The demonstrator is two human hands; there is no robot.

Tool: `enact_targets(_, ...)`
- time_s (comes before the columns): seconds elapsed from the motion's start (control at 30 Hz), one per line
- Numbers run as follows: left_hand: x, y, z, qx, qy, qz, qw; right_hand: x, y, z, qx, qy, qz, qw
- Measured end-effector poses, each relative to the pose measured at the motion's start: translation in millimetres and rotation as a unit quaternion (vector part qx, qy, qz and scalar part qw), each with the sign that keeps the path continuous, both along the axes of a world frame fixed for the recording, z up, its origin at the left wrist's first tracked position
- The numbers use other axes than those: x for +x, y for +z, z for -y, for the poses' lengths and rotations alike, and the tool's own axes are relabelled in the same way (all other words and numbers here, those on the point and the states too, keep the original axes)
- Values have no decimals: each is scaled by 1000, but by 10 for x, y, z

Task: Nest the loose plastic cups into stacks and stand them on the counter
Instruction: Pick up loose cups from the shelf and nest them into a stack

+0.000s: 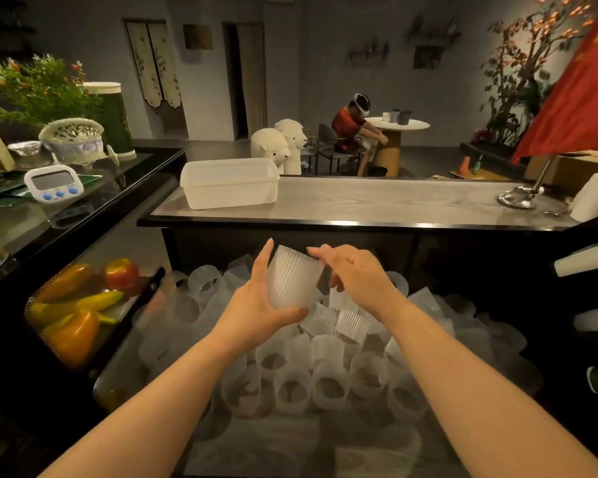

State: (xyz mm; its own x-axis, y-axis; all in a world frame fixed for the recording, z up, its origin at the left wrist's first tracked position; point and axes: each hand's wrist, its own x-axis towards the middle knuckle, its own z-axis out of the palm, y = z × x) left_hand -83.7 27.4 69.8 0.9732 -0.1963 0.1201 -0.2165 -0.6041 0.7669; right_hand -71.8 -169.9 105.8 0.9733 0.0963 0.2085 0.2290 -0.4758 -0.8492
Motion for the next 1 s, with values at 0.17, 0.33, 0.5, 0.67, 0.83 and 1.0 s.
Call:
enact_targets(0.17,146,5,8,-28,4,-1,1000,358,-735,444,-142,-160,-105,971)
enact_targets(0.33,225,-91,25,-32,-1,-8,999,489,-1248,517,-212,-152,-240,935)
enact_targets(0.5,262,-186,31,-24,-13,-34,999,601,-1461,437,-220,-198,-147,944)
enact_targets(0.67,272,-251,19,-26,-14,-56,998,836,-1406,427,-311,-142,-93,935)
enact_targets(0.83,278,-276,38,-5,-29,-76,997,1077,-1355,488,-271,-103,-106,951)
enact_targets(1.0,279,-315,22,2,-24,-89,996,1092,-1199,507,-251,-128,-66,957)
